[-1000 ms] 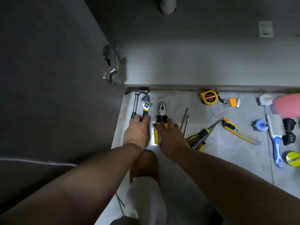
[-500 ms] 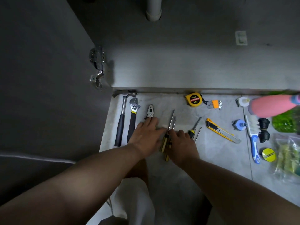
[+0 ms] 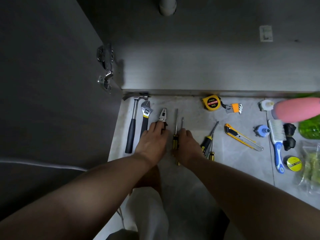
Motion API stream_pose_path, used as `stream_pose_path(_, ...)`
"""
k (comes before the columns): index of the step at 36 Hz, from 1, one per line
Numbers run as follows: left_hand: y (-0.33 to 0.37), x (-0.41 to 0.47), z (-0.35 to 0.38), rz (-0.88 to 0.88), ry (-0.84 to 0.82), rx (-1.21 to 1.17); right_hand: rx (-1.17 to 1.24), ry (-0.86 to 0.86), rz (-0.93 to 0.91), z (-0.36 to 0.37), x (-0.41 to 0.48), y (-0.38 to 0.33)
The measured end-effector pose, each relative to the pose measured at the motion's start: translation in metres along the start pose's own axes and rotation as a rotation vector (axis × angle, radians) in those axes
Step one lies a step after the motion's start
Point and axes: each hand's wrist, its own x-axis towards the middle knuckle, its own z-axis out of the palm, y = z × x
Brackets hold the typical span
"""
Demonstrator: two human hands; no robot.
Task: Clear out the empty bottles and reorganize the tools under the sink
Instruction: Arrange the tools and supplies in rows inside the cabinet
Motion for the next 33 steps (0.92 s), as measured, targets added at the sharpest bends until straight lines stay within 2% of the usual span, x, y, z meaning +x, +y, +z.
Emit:
stream_pose_path(14,-0.001,-0.001,-0.004,-0.075,-0.003,0.038,0.05,0.024,-0.04,-0.007,0.007,0.004)
stream_pose_path(17,0.0,0.0,-0.003,-0.011,0.034,0.066,0.066,0.028,-0.025,-0.007,0.004,0.008)
stream_pose_path(21,0.001,0.002,0.001,0.138,-0.024,0.065,0.06,0.01,-0.003,-0.008,0.003,0.011)
stream_pose_path(33,0.011,0.004,0.005,0.115,-0.043,0.043,0.005,0.138,-0.028,-0.013,0.009,0.013)
